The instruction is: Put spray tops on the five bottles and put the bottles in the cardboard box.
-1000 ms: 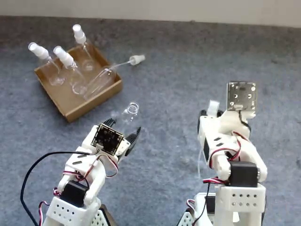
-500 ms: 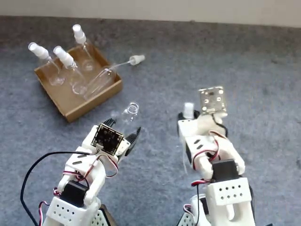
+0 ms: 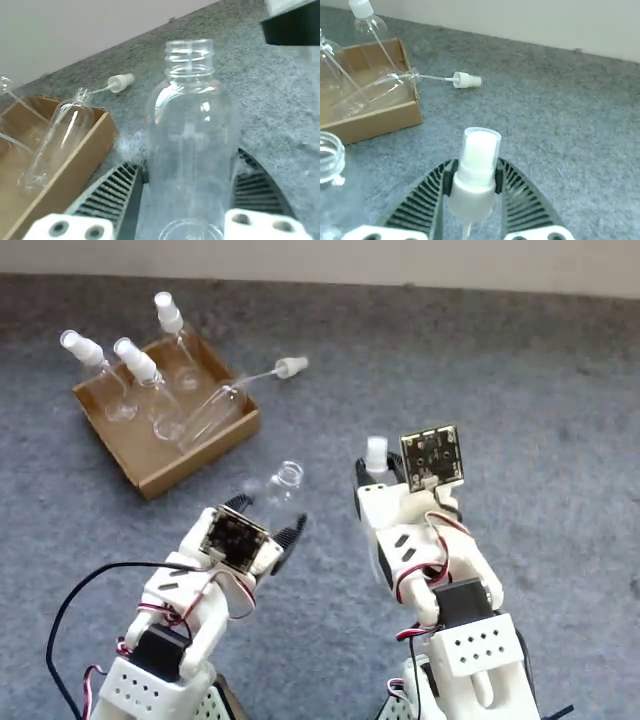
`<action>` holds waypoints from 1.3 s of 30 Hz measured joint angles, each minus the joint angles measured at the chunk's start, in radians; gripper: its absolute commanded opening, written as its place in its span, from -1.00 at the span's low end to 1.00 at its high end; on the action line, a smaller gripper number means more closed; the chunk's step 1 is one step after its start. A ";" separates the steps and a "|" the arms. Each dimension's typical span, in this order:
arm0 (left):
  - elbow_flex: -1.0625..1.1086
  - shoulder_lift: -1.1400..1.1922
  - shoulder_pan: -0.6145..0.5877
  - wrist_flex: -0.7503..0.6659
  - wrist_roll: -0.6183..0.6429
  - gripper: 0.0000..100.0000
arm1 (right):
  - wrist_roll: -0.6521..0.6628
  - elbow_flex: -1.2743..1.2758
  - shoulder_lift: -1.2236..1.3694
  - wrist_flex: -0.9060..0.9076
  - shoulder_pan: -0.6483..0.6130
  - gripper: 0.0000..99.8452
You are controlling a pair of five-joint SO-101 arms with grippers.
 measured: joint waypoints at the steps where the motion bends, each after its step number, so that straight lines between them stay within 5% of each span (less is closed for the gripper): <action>1: 0.000 0.000 0.025 0.008 0.000 -0.76 | 0.000 0.000 0.000 -0.008 0.000 -0.99; 8: 0.000 0.000 0.173 0.121 0.000 -0.76 | 0.000 -0.031 0.000 -0.023 0.000 -0.99; 13: 0.000 0.000 0.176 0.153 -0.063 -0.76 | -0.005 -0.155 0.000 -0.023 0.000 -0.99; 21: 0.000 0.000 0.176 0.155 -0.109 -0.76 | -0.247 -0.298 0.000 -0.023 0.000 -0.99; 39: 0.000 0.000 0.178 0.155 -0.109 -0.76 | -0.270 -0.480 -0.002 -0.023 0.000 -0.99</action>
